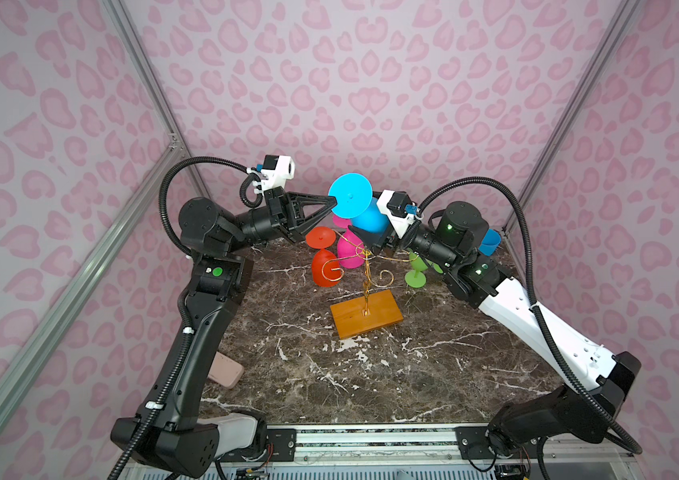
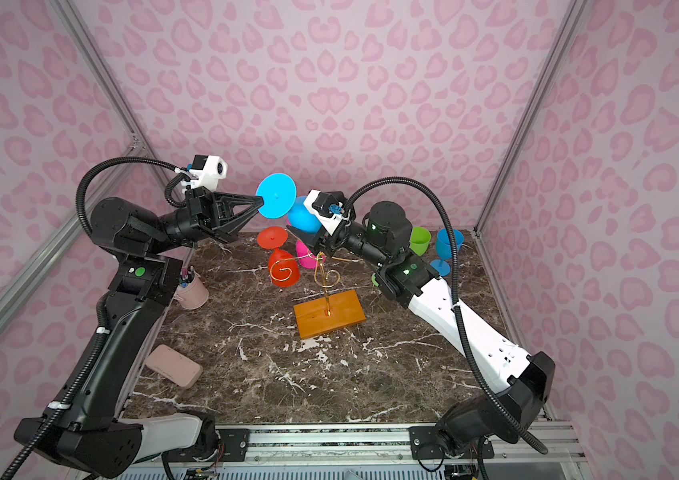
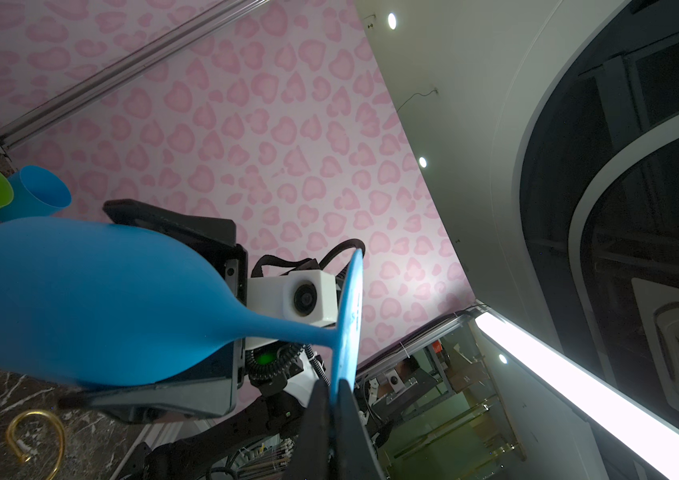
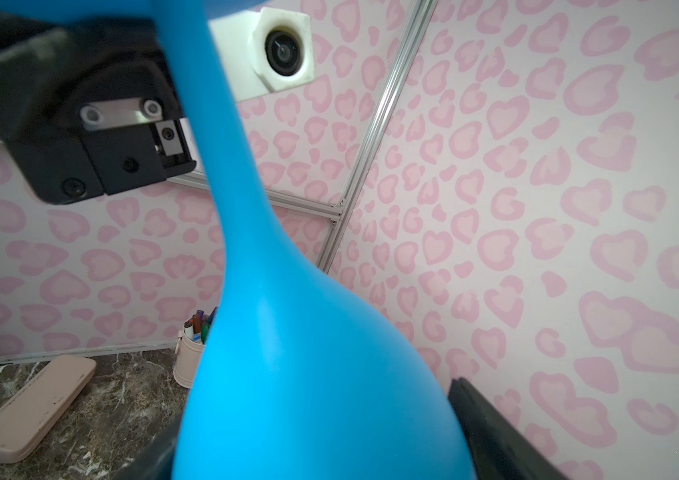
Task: Take the wine glass off the wine glass rack
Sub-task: 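Close the right gripper on the blue glass bowl while the left gripper holds its foot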
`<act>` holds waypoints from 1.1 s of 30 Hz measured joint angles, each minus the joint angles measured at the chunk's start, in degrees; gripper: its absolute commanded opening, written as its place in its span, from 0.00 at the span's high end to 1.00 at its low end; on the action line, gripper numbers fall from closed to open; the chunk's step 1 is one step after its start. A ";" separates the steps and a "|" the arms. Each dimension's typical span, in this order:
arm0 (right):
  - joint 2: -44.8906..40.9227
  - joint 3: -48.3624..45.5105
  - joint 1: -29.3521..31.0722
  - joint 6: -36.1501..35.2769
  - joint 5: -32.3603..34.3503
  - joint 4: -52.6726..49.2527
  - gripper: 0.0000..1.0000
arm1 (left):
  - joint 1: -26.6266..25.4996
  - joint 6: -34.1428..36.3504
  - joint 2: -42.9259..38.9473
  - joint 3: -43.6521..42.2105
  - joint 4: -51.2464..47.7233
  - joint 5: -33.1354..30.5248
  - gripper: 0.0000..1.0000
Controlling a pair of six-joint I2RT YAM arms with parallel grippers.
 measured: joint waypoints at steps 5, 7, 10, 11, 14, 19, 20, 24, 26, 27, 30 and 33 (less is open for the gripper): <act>0.00 2.10 0.15 1.36 2.34 -3.61 0.33 | 0.00 1.05 1.49 1.18 0.00 -0.44 0.70; 0.00 3.82 0.07 2.21 3.89 -5.60 0.35 | 0.02 1.36 2.47 1.79 0.00 -0.66 0.59; 0.00 6.99 -0.22 3.91 5.99 -9.18 0.38 | 0.11 2.38 4.04 2.34 -0.31 -0.81 0.52; -0.04 8.22 -0.22 4.66 6.49 -10.62 0.39 | 0.17 2.73 4.50 2.40 -0.50 -1.03 0.51; -0.39 11.65 -0.81 6.29 8.44 -16.26 0.41 | 0.39 5.73 5.66 3.21 -1.77 -1.88 0.54; -1.57 17.11 -3.23 10.03 11.87 -27.34 0.43 | 0.37 19.06 6.32 7.19 -6.03 -4.17 0.53; -1.90 17.92 -4.00 10.99 12.39 -29.66 0.44 | 0.37 22.18 6.10 7.34 -6.36 -5.09 0.53; -3.61 18.38 -5.55 13.40 13.73 -36.39 0.46 | 0.26 34.51 5.64 6.93 -8.00 -9.51 0.53; -3.96 18.45 -5.68 13.97 13.77 -38.95 0.47 | 0.17 41.09 4.66 5.20 -8.52 -12.70 0.52; -4.07 18.45 -5.73 14.14 13.77 -40.06 0.47 | 0.07 44.76 3.85 3.93 -8.59 -14.80 0.51; -4.24 18.45 -5.73 15.02 13.79 -42.69 0.48 | -0.17 56.30 1.40 0.22 -8.48 -19.82 0.52; -4.09 18.47 -5.75 15.56 13.75 -44.28 0.48 | -1.33 70.47 -1.09 -3.65 -6.34 -23.91 0.52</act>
